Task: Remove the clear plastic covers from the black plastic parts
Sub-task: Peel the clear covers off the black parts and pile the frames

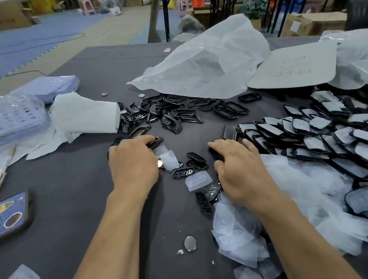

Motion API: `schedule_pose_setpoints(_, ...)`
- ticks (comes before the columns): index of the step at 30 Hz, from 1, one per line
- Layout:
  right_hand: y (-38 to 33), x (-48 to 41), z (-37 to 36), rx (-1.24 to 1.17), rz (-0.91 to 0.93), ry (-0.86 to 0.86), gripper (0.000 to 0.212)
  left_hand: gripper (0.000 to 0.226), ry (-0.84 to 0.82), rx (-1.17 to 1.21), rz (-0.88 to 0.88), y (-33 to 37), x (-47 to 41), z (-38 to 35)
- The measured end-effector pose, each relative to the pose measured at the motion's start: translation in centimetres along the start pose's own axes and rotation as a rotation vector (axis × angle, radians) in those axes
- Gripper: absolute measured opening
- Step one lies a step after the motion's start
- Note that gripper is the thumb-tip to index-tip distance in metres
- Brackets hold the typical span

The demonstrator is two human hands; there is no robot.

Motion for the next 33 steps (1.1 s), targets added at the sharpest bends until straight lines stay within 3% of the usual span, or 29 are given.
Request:
schedule_pose_setpoints(5,-0.3,-0.1,0.9,-0.149,-0.051,0.02,0.067,0.017,0.06,0.114,0.138,-0.5,-0.4,0.4)
schedule_pose_setpoints(12,-0.5,0.0,0.8,-0.149,-0.111,-0.035,0.073,0.016,0.157,0.25,0.123,0.3,0.2,0.6)
schedule_pose_setpoints(19,-0.4,0.4,1.3,-0.227,-0.153,-0.027,0.034,0.012,0.26,0.584,0.119,2.1,2.2,1.2)
schedule_pose_setpoints(26,-1.1,1.6,2.2,-0.269,-0.169,-0.002,0.01,0.02,0.206,0.626,0.173,4.2,5.1,0.9)
schedule_pose_setpoints(31,-1.4,1.4,2.0,-0.155,-0.172,0.052,0.019,0.003,-0.023,1.153,0.412,5.4,5.3,-0.5)
schedule_pose_setpoints(33,-1.2,1.2,1.8,-0.17,-0.185,0.075,0.022,0.007,-0.127,1.243,0.472,5.4,5.3,-1.0)
Point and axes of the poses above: each hand's wrist, its own x-axis away from the middle knuckle, its own z-axis out of the back of the hand, y = z × x, the point moved 1 cm from there along -x, towards the middle knuckle, and after that the axes turned 15 degrees about x, right-handed, at the moved point
